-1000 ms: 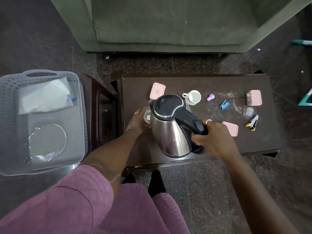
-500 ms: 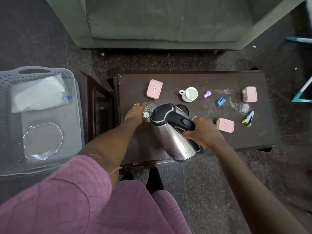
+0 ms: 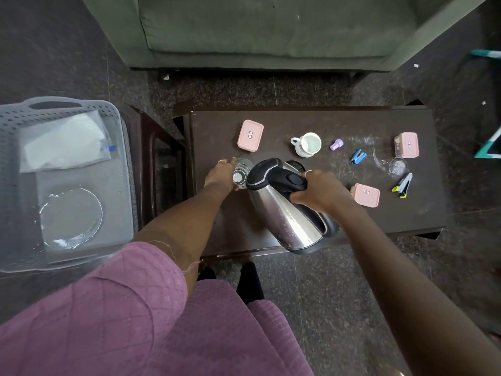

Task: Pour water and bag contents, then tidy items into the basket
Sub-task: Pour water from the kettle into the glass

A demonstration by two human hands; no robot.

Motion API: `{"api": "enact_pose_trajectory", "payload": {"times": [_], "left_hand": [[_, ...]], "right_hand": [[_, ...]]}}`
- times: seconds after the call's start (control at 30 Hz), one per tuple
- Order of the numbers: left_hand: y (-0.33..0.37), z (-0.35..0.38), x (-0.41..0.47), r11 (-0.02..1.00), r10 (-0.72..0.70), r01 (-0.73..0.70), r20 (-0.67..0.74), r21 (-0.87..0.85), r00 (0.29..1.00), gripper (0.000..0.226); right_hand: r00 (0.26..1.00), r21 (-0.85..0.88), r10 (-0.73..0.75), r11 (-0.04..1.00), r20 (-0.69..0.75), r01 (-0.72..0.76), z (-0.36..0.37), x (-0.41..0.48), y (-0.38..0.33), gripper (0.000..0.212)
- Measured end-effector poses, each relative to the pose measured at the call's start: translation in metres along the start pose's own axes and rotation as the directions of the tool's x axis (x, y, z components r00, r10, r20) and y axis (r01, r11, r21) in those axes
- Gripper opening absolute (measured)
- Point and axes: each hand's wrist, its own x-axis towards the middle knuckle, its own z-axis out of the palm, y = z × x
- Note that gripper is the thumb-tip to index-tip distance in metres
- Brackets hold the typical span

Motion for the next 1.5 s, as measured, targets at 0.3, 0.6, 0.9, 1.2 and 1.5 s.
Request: {"api": "enact_pose_trajectory", "payload": {"times": [0.3, 0.6, 0.9, 1.2, 1.5], "left_hand": [[0.003, -0.001, -0.002, 1.0, -0.014, 0.014, -0.002, -0.007, 1.0, 0.094], [0.012, -0.003, -0.014, 0.998, -0.026, 0.023, -0.043, -0.062, 0.999, 0.079], [0.009, -0.007, -0.02, 0.992, -0.014, 0.007, -0.053, -0.125, 0.998, 0.076], [0.007, -0.006, -0.021, 0.99, -0.034, 0.026, -0.051, -0.141, 0.998, 0.075], [0.003, -0.003, -0.02, 0.988, -0.047, 0.039, -0.046, -0.152, 0.998, 0.076]], "right_hand": [[1.0, -0.071, 0.008, 0.997, 0.005, -0.008, 0.004, 0.007, 0.001, 0.036], [1.0, -0.042, -0.001, 0.999, 0.012, 0.002, 0.004, 0.008, -0.002, 0.031], [1.0, -0.023, 0.005, 1.0, 0.01, -0.004, 0.001, 0.011, -0.012, 0.03], [1.0, -0.035, 0.005, 0.999, 0.03, -0.004, -0.006, 0.012, -0.022, 0.029], [0.999, -0.016, -0.008, 1.0, 0.041, 0.009, -0.006, 0.016, -0.023, 0.03]]}}
